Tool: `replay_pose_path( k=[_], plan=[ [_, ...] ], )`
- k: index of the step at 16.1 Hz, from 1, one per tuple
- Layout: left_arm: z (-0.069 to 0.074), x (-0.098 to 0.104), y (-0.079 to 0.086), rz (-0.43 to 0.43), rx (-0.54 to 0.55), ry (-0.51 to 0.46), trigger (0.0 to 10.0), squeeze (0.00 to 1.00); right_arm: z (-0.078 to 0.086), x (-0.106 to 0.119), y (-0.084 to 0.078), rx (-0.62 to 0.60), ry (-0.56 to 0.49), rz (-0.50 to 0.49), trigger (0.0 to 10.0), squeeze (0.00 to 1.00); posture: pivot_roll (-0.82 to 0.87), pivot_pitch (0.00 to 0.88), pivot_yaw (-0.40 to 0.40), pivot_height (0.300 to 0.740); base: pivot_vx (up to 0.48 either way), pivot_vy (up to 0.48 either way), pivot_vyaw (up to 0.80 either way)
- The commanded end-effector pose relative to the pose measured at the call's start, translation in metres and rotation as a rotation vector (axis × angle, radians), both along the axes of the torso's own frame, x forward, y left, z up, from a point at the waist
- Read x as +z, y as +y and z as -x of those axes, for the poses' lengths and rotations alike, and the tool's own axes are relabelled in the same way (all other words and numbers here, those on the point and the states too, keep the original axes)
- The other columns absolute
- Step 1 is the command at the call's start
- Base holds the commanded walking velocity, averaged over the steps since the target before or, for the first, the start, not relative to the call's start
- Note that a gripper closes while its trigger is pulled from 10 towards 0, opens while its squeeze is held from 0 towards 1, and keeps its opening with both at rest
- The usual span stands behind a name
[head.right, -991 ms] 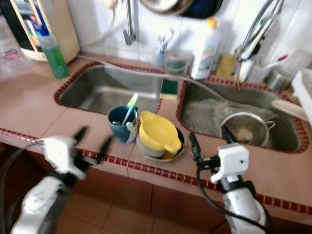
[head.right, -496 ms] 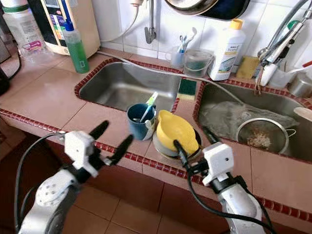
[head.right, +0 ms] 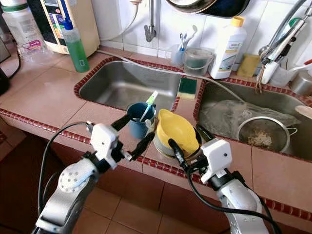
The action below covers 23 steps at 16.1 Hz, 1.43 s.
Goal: Kitchen organization
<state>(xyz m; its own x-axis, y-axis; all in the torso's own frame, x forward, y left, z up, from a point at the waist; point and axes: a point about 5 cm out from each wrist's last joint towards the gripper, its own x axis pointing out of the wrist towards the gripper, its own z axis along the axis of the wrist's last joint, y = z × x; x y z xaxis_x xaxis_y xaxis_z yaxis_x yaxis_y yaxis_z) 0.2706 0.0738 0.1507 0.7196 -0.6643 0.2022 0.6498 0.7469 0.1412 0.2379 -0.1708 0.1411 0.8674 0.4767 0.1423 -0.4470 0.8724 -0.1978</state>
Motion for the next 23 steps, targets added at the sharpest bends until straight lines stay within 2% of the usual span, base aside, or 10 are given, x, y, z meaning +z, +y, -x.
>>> replay_pose_path(
  k=[1, 2, 3, 4, 5, 10, 23],
  plan=[
    [-0.003, 0.002, -0.002, -0.005, 0.0, -0.013, 10.0, 0.0, 0.0, 0.008, 0.004, 0.026, -0.022, -0.004, 10.0, 0.0, -0.24, 0.115, 0.013, 0.74, 0.0, 0.0, 0.0],
    [-0.005, 0.004, -0.003, -0.003, -0.001, -0.025, 10.0, 0.0, 0.0, 0.007, 0.007, 0.033, -0.02, -0.006, 10.0, 0.0, -0.24, 0.114, 0.013, 0.74, 0.0, 0.0, 0.0],
    [-0.008, 0.006, -0.002, -0.004, 0.006, -0.045, 3.4, 0.0, 0.001, 0.007, 0.01, 0.046, -0.017, -0.014, 10.0, 0.0, -0.24, 0.111, 0.014, 0.74, 0.0, 0.0, 0.0],
    [-0.009, 0.007, -0.002, 0.007, 0.002, -0.048, 0.5, 0.0, 0.001, 0.006, 0.012, 0.05, -0.016, -0.017, 10.0, 0.0, -0.24, 0.11, 0.015, 0.74, 0.0, 0.0, 0.0],
    [-0.009, 0.007, -0.001, 0.0, 0.001, -0.061, 0.0, 0.0, 0.001, 0.006, 0.013, 0.054, -0.012, -0.028, 10.0, 0.0, -0.24, 0.106, 0.015, 0.74, 0.0, 0.0, 0.0],
    [-0.009, 0.006, -0.003, 0.04, -0.015, -0.049, 0.0, 0.0, -0.002, 0.007, 0.016, 0.05, -0.013, -0.044, 10.0, 0.0, -0.24, 0.096, 0.017, 0.74, 0.0, 0.0, 0.0],
    [-0.009, 0.008, -0.003, 0.031, -0.043, -0.052, 0.0, 0.0, -0.004, 0.005, 0.028, 0.066, -0.016, -0.075, 10.0, 0.0, -0.23, 0.089, 0.041, 0.74, 0.0, 0.0, 0.0]
  ],
)
